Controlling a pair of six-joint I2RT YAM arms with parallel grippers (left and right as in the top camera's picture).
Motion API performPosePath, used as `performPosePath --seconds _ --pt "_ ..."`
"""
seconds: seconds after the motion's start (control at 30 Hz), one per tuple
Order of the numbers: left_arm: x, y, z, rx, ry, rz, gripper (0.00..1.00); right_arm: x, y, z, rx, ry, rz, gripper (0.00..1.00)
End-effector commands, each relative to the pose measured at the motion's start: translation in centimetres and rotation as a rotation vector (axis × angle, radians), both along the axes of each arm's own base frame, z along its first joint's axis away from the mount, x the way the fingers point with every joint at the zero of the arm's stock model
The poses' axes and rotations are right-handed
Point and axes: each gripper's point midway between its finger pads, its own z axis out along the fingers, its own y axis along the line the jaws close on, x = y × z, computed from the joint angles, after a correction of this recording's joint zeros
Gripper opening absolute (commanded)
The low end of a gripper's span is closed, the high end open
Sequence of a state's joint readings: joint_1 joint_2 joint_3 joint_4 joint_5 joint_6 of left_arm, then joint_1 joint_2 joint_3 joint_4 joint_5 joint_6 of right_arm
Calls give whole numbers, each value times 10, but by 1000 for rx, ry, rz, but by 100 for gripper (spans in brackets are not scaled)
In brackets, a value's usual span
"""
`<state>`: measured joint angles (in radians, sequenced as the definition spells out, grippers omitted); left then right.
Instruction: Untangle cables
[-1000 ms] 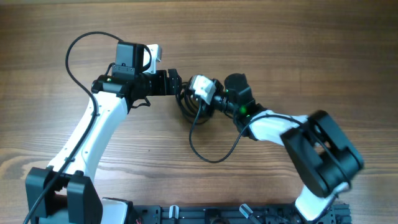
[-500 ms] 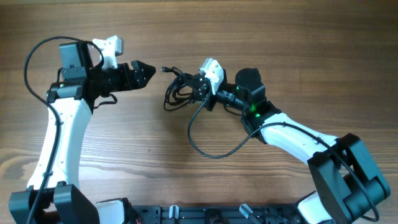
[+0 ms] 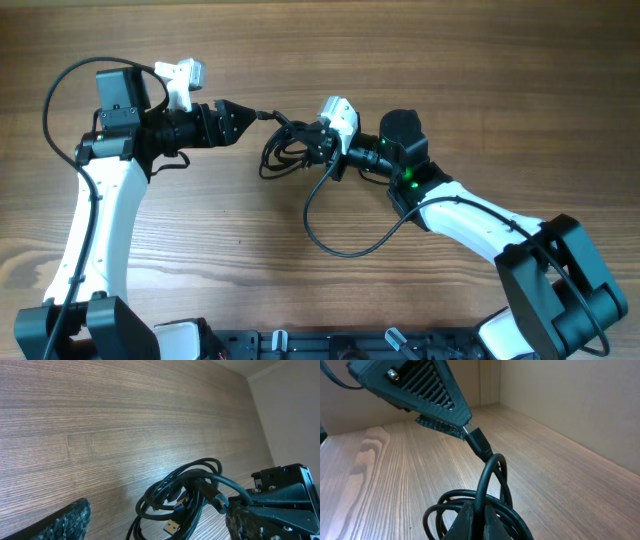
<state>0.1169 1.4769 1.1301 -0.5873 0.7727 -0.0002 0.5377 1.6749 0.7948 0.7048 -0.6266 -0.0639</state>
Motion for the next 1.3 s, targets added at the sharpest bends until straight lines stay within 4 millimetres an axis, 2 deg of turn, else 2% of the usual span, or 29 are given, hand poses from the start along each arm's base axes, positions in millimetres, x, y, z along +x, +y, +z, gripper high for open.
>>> performPosePath --seconds 0.0,0.23,0.4,0.5,0.6,0.7,0.73,0.87,1.0,1.17,1.27 --pt "-6 -9 6 -6 -27 -43 87 -12 4 26 58 -56 80 4" --pt "-12 -42 -1 60 -24 -113 87 -16 6 38 89 -102 110 4" --pt "-15 -52 -4 83 -24 -132 88 -21 8 40 105 -88 136 4" --pt "-14 -52 -4 83 -27 -132 87 -27 9 51 150 -79 173 4" --pt "-13 -52 -2 80 -35 -135 83 -19 5 54 174 -46 127 4" --pt "-29 -70 15 27 -152 -316 84 -8 -1 54 179 -28 74 4" --pt "-31 -71 17 35 -169 -329 84 -7 -2 53 179 -26 71 4" --pt "-35 -68 34 56 -244 -338 87 2 -11 53 189 -4 36 4" --pt "-36 -51 53 74 -302 -288 89 4 -14 54 191 0 29 4" --pt "-26 -16 57 85 -299 -180 89 -1 -12 55 199 11 61 4" --pt "-24 -5 56 89 -294 -148 89 -4 -11 57 203 3 80 4"
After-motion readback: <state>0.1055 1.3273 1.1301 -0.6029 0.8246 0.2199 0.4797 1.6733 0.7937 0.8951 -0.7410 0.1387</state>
